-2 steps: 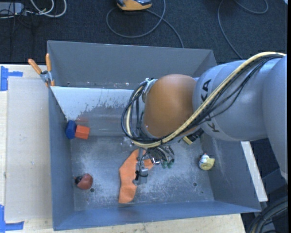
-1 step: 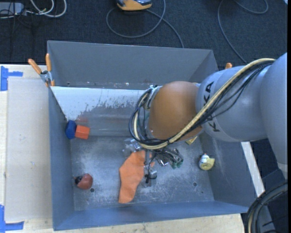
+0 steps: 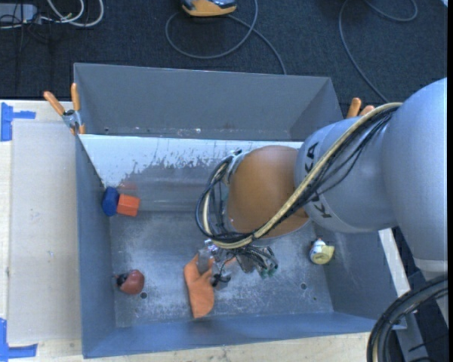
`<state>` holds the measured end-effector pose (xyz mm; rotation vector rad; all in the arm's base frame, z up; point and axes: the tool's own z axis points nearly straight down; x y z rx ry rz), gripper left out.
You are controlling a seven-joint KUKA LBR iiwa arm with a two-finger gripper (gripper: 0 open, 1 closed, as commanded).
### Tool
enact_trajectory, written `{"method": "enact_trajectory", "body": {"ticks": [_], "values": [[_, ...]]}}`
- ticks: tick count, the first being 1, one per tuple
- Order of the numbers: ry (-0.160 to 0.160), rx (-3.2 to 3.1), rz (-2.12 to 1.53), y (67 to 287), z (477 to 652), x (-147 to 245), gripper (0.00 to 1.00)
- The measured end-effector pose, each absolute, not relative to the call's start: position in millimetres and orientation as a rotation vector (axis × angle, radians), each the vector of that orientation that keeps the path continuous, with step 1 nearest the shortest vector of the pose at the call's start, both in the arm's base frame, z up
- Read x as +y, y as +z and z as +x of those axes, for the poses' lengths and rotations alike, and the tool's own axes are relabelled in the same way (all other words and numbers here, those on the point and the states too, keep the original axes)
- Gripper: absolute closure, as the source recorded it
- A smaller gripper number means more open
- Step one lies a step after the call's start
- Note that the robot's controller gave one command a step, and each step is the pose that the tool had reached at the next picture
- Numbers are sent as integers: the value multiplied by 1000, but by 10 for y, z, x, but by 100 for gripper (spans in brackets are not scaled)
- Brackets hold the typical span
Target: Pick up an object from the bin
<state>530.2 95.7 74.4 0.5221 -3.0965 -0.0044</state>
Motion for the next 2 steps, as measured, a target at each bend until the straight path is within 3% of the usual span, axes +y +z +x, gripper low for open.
{"method": "enact_trajectory", "body": {"ticks": [2], "values": [[-5,-3098,510,706,5383,986,100]]}}
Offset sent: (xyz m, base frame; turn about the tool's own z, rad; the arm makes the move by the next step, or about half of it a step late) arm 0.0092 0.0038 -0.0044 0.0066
